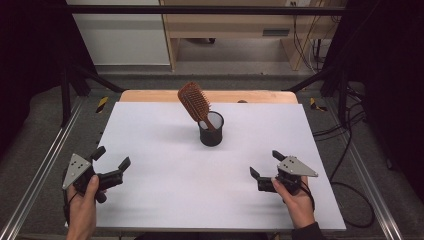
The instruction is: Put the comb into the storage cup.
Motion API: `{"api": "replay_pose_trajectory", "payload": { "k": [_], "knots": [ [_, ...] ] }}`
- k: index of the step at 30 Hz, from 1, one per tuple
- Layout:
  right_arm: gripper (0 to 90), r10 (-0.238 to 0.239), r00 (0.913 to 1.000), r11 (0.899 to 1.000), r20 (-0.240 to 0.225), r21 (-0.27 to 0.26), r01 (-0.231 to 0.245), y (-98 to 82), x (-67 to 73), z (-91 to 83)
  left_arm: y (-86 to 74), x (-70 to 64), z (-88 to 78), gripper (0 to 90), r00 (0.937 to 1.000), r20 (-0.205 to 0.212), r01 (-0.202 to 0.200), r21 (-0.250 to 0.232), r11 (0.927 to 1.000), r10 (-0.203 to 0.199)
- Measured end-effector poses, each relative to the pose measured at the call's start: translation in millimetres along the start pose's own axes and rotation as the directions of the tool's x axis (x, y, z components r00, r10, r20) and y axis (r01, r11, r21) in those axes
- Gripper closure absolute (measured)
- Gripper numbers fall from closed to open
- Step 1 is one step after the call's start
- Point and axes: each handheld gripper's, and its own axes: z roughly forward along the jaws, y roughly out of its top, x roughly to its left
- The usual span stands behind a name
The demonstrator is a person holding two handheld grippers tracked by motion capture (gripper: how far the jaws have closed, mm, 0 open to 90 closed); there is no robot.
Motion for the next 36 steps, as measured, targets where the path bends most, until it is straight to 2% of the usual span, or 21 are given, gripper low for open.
{"api": "replay_pose_trajectory", "payload": {
  "k": [2, 8, 14, 17, 23, 26, 29, 32, 36],
  "knots": [
    [3.8, 0.000, 1.0000, 1.000, 0.004, -0.009, 0.000, -0.1, -1.1, -1.2, -1.3, 0.3, -2.0, 3.2, 1.0000, 0.002, 0.002, -0.003, 1.0000, -0.002],
    [3.8, -0.002, 0.9999, 0.999, 0.015, -0.034, 0.003, -1.2, -6.6, -6.3, -4.6, -2.5, -2.8, 3.4, 0.9992, 0.024, -0.032, 0.004, 0.9995, 0.031],
    [5.9, 0.010, 0.9998, 0.999, 0.017, -0.042, -0.010, -4.8, -15.3, -13.2, -10.2, -4.0, -1.7, 3.4, 0.9989, 0.041, -0.022, 0.011, 0.9997, 0.022],
    [5.8, 0.005, 0.9999, 0.999, 0.014, -0.043, -0.005, -6.7, -17.2, -14.6, -12.3, -4.1, -4.0, 3.6, 0.9992, 0.032, -0.022, -0.001, 0.9998, 0.022],
    [3.5, -0.002, 0.9999, 0.998, 0.011, -0.062, 0.002, -8.7, -18.5, -17.6, -16.6, -3.2, -12.1, 3.4, 0.9996, 0.028, 0.000, -0.006, 1.0000, 0.000],
    [3.1, 0.004, 1.0000, 0.998, 0.006, -0.058, -0.004, -11.8, -22.1, -21.1, -19.7, -4.3, -16.4, 3.2, 0.9989, 0.037, 0.030, -0.005, 0.9995, -0.030],
    [3.1, 0.027, 0.9996, 0.997, 0.009, -0.068, -0.026, -14.2, -27.2, -26.0, -20.2, -7.0, -21.5, 3.1, 0.9984, 0.034, 0.047, -0.017, 0.9988, -0.046],
    [3.0, 0.045, 0.9988, 0.996, 0.017, -0.077, -0.043, -16.5, -31.3, -31.1, -17.2, -12.3, -27.3, 3.1, 0.9988, 0.030, 0.041, -0.028, 0.9988, -0.040],
    [2.8, 0.058, 0.9979, 0.995, 0.029, -0.084, -0.055, -20.1, -35.7, -36.6, -19.1, -13.5, -25.8, 3.0, 0.9970, 0.032, 0.072, -0.025, 0.9971, -0.071]
  ]
}}
